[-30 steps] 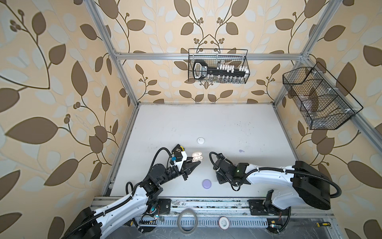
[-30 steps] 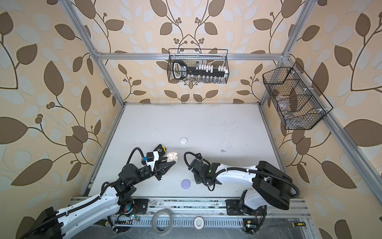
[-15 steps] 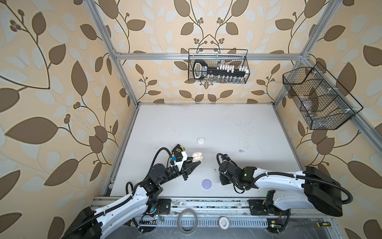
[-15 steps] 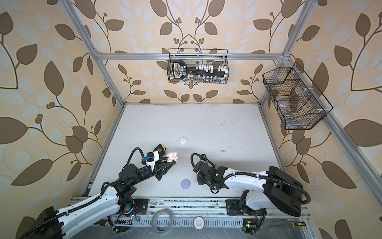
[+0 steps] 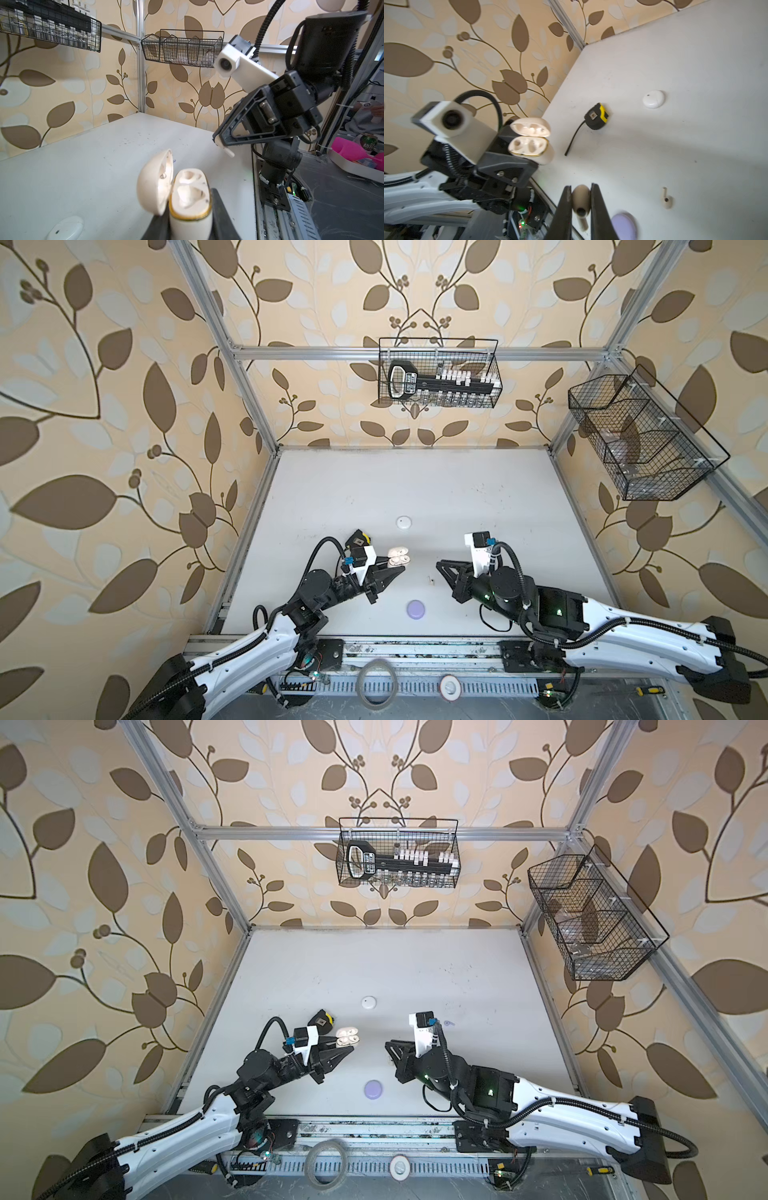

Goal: Insert the wireless bluetooth earbuds into the charging case
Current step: 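Lift the earbud with the right gripper to the case in the left gripper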

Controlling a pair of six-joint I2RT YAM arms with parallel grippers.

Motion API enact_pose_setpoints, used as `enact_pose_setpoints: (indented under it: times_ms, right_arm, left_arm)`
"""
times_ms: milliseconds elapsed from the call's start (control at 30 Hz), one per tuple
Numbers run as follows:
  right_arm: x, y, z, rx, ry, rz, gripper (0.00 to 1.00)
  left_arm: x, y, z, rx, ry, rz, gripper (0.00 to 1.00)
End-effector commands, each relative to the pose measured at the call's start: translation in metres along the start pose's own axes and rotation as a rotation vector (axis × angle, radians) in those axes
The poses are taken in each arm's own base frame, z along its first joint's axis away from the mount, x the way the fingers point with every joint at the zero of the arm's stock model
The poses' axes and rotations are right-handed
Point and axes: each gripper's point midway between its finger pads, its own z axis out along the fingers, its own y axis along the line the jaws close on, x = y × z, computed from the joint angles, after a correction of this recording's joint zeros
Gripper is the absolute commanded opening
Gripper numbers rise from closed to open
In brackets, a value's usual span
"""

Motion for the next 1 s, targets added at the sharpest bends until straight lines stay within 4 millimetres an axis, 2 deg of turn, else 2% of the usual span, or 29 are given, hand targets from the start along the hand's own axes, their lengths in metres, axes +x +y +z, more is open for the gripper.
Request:
enact_pose_setpoints:
  times_ms: [0,167,333,533,967]
  right_arm:
    - [-0.034,0.031,-0.006,-0.082,-0.183,0.019,0.06]
    - [-0.043,0.06,-0.001,-0.169,-0.239,0.016,0.03]
    - [-0.043,0.068,0.005,-0.201,-0.27,0.013,0.02]
    - [-0.04,0.083,0.001,-0.26,-0.341,-0.062,0.01]
    - [-0.027,0.08,0.0,-0.31,-0.379,-0.106,0.0]
  left_arm:
    - [-0.022,-0.016,0.002,0.083,-0.077,0.051,0.0]
    - [-0.025,-0.024,0.002,0.129,-0.088,0.054,0.0]
    - [-0.029,-0.03,0.0,0.162,-0.104,0.063,0.0]
    - [-0.03,-0.036,-0.001,0.19,-0.117,0.074,0.0]
    - [-0.037,-0.048,-0.007,0.233,-0.158,0.097,0.0]
